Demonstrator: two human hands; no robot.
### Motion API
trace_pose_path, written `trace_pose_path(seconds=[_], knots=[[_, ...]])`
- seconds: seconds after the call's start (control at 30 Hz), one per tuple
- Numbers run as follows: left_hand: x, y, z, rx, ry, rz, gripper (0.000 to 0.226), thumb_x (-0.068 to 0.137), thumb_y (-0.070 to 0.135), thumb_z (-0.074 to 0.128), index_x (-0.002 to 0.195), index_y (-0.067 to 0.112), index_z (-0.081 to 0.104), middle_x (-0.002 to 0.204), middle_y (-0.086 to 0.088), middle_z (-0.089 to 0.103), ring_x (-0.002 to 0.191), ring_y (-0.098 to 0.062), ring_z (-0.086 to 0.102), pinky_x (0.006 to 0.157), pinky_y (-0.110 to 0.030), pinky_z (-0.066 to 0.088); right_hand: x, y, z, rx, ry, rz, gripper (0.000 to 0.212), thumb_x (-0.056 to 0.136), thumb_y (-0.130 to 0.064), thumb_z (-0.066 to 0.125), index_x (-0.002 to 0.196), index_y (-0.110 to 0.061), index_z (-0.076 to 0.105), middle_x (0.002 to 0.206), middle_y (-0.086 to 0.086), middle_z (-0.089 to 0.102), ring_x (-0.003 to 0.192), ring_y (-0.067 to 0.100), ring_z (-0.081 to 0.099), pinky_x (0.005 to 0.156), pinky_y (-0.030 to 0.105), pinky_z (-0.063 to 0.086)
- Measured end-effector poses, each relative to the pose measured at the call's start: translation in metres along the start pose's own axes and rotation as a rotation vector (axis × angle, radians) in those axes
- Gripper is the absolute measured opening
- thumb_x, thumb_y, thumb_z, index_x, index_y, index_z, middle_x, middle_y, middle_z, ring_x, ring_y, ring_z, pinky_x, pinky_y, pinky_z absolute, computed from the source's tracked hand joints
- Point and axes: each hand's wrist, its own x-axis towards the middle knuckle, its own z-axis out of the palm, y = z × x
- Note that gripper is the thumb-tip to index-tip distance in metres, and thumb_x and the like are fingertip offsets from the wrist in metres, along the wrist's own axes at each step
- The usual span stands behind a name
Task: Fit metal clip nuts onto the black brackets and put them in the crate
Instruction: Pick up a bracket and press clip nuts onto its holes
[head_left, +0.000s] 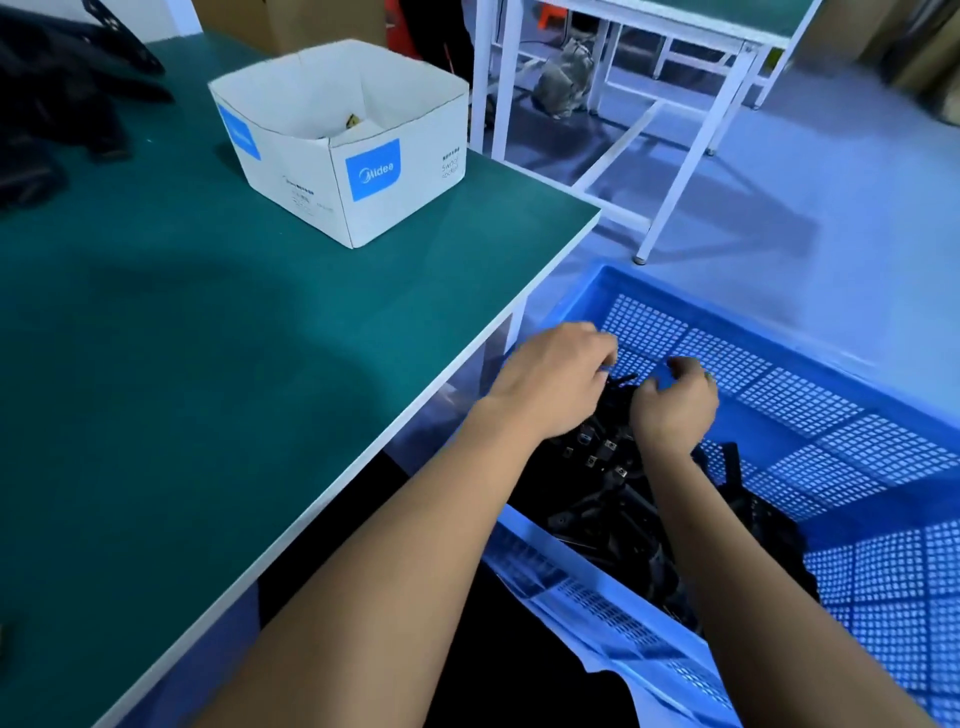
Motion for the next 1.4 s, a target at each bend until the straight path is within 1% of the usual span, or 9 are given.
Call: trace_pose_path(seconds=[0.2,0.3,0.47,0.63,0.87,1.07,1.17,1.3,1.4], knots=[[-0.008,-0.017,-0.066,-0.179,0.427,-0.066,0.011,0.090,0.009,0.062,0.096,0.015,0.069,0.097,0.001,0.070,0.082,-0.021,0.066,0.075,-0.040,0.055,-0.030,-0.110,-0.021,0.282,0.282,-0.577,0.026,0.085,-0.002,0.052,0.107,-0.002,0.067,0.101,0.012,0.066,0.095,0.036,0.057,0.083,0.042,0.043],[-0.034,-0.045,-0.099,-0.206,0.601,-0.174,0.011,0.089,0.010,0.063,0.094,0.015,0.070,0.093,0.004,0.071,0.078,-0.017,0.067,0.076,-0.039,0.056,-0.062,-0.173,-0.023,0.409,0.268,-0.807,0.021,0.084,0.000,0.056,0.102,-0.001,0.067,0.097,0.012,0.065,0.090,0.036,0.058,0.080,0.041,0.045],[-0.120,-0.106,-0.158,-0.183,0.820,-0.434,0.012,0.086,0.010,0.063,0.091,0.018,0.071,0.089,0.010,0.073,0.074,-0.014,0.068,0.079,-0.036,0.056,-0.161,-0.272,0.005,0.558,-0.147,-1.017,0.020,0.087,0.000,0.056,0.103,-0.001,0.068,0.097,0.012,0.069,0.089,0.034,0.063,0.081,0.047,0.052],[-0.247,-0.162,-0.208,0.018,1.006,-0.739,0.009,0.086,0.015,0.068,0.092,0.020,0.072,0.090,0.009,0.073,0.085,-0.017,0.068,0.085,-0.035,0.053,-0.285,-0.342,0.038,0.440,-0.609,-1.253,0.022,0.088,-0.008,0.061,0.108,-0.009,0.068,0.103,0.008,0.069,0.098,0.030,0.063,0.089,0.045,0.050],[-0.402,-0.201,-0.239,0.220,1.258,-1.024,0.014,0.086,0.011,0.062,0.095,0.017,0.071,0.090,0.005,0.072,0.090,-0.020,0.067,0.082,-0.031,0.049,-0.443,-0.402,0.063,0.241,-0.800,-1.652,0.041,0.089,-0.016,0.067,0.129,-0.017,0.060,0.124,0.005,0.055,0.123,0.029,0.047,0.086,0.047,0.054],[-0.436,-0.219,-0.247,0.066,1.582,-1.169,0.012,0.084,0.006,0.061,0.087,0.016,0.065,0.077,0.015,0.060,0.079,-0.008,0.058,0.070,-0.003,0.037,-0.502,-0.434,0.094,-0.112,-0.921,-1.807,0.070,0.102,-0.038,0.057,0.162,-0.025,0.022,0.157,0.010,0.036,0.145,0.035,0.024,0.104,0.052,0.045],[-0.433,-0.222,-0.248,-0.051,1.709,-1.176,0.010,0.085,0.005,0.061,0.086,0.015,0.061,0.074,0.015,0.056,0.072,-0.006,0.054,0.074,-0.013,0.045,-0.505,-0.438,0.105,0.016,-0.963,-1.801,0.056,0.101,-0.026,0.060,0.152,-0.014,0.041,0.145,0.013,0.050,0.136,0.035,0.044,0.105,0.049,0.045],[-0.433,-0.225,-0.254,-0.297,1.923,-1.160,0.007,0.090,0.016,0.057,0.084,0.016,0.052,0.081,0.006,0.058,0.078,-0.014,0.058,0.088,-0.039,0.053,-0.495,-0.435,0.106,0.305,-1.098,-1.564,0.034,0.098,-0.023,0.068,0.130,-0.013,0.068,0.128,0.008,0.070,0.119,0.025,0.064,0.103,0.036,0.049],[-0.430,-0.227,-0.257,-0.415,1.863,-1.065,0.021,0.100,0.038,0.056,0.090,0.019,0.055,0.091,0.006,0.060,0.088,-0.014,0.060,0.087,-0.033,0.051,-0.488,-0.434,0.096,0.586,-1.191,-1.390,0.017,0.096,-0.023,0.071,0.107,-0.011,0.076,0.098,-0.003,0.075,0.095,0.012,0.068,0.092,0.033,0.053]])
